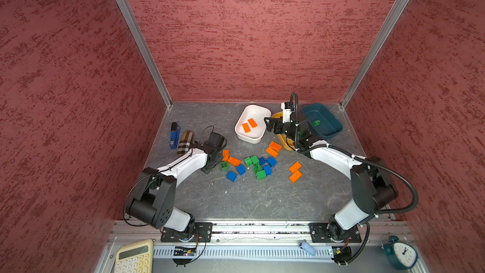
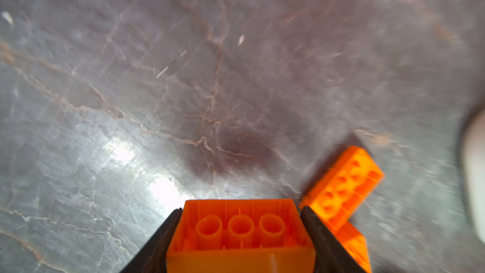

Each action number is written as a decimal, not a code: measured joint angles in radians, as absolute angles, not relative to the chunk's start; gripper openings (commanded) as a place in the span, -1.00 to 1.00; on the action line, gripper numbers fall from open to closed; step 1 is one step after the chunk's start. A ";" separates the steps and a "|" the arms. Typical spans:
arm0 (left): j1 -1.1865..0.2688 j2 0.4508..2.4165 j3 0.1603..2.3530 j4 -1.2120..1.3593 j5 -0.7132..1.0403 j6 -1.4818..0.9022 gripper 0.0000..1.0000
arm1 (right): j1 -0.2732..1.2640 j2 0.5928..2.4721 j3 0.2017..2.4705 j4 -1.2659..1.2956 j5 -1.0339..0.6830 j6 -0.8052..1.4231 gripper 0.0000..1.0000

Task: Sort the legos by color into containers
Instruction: 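Carry the orange brick into the white tub with left gripper while right moves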

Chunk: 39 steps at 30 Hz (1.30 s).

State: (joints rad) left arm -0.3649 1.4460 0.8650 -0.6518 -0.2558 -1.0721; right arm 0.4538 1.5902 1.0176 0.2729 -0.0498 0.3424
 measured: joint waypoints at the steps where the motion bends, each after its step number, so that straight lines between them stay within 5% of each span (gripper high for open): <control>1: -0.365 1.428 0.872 -0.649 -0.259 -1.059 -0.18 | 0.454 1.565 0.999 0.273 -0.040 0.346 0.97; 10: -0.395 1.458 1.093 -0.599 -0.245 -0.929 -0.19 | 0.454 1.446 0.892 0.272 0.043 0.394 0.97; 28: -0.450 2.062 1.742 -0.496 0.024 -0.768 -0.12 | 0.454 1.343 0.855 0.115 0.215 0.546 0.98; 32: -0.453 2.141 1.833 -0.521 0.059 -0.759 0.07 | 0.454 1.342 0.855 0.082 0.229 0.546 0.98; 39: -0.471 2.158 1.887 -0.554 0.074 -0.738 0.71 | 0.454 1.306 0.837 0.070 0.240 0.545 0.98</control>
State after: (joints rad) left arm -0.4709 2.1582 1.8870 -0.5537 0.0742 -0.7380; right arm 0.4538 1.3064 0.8368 0.0696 0.2401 0.5453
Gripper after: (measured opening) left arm 0.806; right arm 0.988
